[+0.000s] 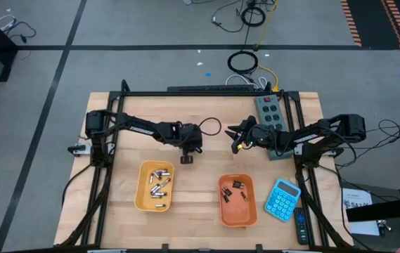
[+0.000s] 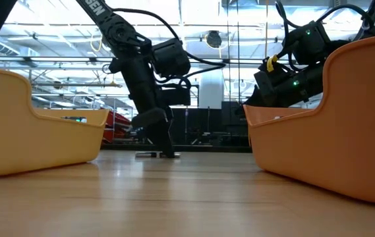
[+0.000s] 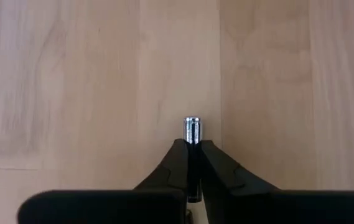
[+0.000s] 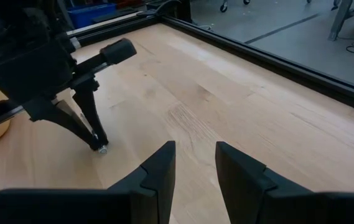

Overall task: Sort batteries
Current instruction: Put the silver battery into the yellow bin

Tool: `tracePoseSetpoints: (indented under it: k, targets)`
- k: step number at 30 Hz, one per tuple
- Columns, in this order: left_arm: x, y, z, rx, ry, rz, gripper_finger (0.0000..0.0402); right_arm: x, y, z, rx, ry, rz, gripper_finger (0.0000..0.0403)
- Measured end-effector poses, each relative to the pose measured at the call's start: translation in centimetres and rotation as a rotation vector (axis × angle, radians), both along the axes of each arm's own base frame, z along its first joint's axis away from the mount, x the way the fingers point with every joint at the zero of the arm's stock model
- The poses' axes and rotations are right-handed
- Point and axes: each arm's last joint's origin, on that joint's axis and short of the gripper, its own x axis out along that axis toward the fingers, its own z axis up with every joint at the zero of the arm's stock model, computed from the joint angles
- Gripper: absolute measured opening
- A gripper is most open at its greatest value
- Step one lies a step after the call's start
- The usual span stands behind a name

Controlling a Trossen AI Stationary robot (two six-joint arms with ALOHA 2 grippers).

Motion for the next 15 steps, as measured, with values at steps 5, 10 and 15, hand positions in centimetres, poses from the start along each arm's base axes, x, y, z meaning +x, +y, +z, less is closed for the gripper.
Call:
tracePoseSetpoints:
  k: [5, 10, 15]
  targets:
    - [-0.1, -0.4, 0.5, 0.028, 0.005, 0.004, 0.0022, 0.0, 0.0, 0.0, 0.0, 0.001, 0.0, 0.0105]
    - [-0.9, -0.5, 2.1, 0.043, 0.006, 0.013, 0.002, 0.0, 0.0, 0.0, 0.0, 0.001, -0.001, 0.0105]
    - [-1.4, -0.6, 3.7, 0.044, -0.014, 0.014, 0.002, 0.0, 0.0, 0.0, 0.001, 0.004, 0.0, 0.0105]
